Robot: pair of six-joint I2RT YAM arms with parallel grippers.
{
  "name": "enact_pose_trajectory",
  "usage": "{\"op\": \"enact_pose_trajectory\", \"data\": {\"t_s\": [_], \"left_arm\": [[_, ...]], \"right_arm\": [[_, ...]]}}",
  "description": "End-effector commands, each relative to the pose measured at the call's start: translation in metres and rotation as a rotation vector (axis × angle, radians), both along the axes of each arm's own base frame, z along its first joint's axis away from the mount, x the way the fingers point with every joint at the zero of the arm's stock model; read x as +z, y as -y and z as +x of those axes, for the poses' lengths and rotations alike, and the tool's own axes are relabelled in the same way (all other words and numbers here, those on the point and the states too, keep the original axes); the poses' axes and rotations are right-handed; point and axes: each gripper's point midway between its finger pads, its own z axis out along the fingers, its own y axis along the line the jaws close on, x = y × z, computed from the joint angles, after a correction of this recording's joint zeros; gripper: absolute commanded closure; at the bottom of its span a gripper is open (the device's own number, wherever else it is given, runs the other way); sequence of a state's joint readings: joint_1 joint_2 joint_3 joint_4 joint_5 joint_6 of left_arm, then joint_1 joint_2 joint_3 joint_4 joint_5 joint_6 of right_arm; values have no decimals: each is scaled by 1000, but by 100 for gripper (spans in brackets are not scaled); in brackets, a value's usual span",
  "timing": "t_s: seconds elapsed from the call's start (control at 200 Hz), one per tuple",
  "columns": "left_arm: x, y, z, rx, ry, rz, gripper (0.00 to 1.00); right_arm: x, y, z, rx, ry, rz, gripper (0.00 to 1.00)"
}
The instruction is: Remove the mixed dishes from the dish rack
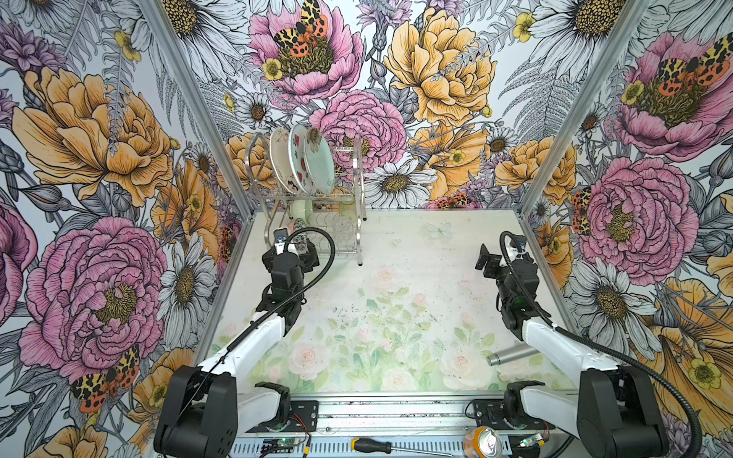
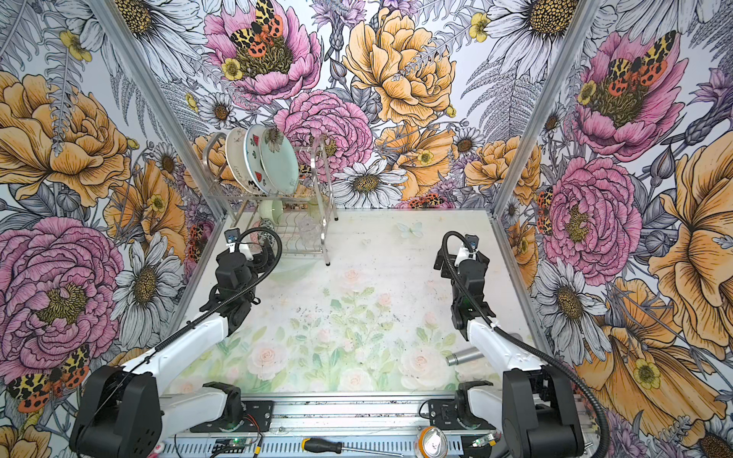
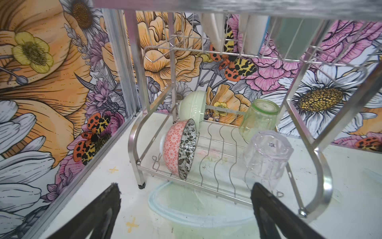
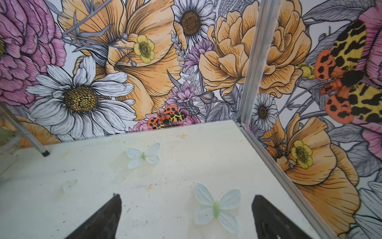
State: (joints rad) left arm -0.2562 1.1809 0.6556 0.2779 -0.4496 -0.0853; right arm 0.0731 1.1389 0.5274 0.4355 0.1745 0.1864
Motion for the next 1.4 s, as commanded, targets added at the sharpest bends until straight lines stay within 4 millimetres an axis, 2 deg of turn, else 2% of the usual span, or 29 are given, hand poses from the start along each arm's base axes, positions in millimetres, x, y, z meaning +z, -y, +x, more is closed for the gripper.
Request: {"op": "enact_pose_trajectory", "data": {"t_s": [0.0,0.11,0.205,0.345,0.43,0.56,0.731,0.821,0.861,0.871,0.901,1.151,1.276,1.396], "left_arm": [[-11,24,-2,-34,-103,-23,1],[-11,67,4,-132,-147,-13,1],[-16,103,7,-214,-172,-25,1],[-43,152,18,-338,-256,-149,1],[-61,173,27,-373,-314,-182,2],[-77,189,38,-352,-351,-150,2],[-96,202,56,-346,-397,-135,2],[-101,206,65,-340,-412,-112,4],[-95,208,68,-338,-399,-110,4],[-108,208,69,-333,-421,-100,4],[-113,208,72,-326,-429,-91,4],[-121,222,89,-334,-444,-44,22],[-123,229,95,-328,-451,-4,28],[-124,238,97,-334,-454,30,38]], "right_arm": [[9,-31,-9,149,-33,138,1],[17,-46,-21,230,-35,216,1],[16,-54,-27,271,-52,250,1],[5,-59,-29,304,-84,235,0],[-5,-57,-27,289,-109,233,1],[-7,-65,-28,331,-124,251,2],[-8,-64,-29,317,-129,280,3],[-8,-62,-29,305,-128,288,3],[-8,-62,-30,300,-127,290,3],[-8,-62,-30,301,-127,292,3],[-8,-61,-30,295,-127,295,3],[-11,-56,-32,263,-130,308,5],[-12,-55,-32,252,-133,314,6],[-13,-53,-31,239,-138,315,6]]}}
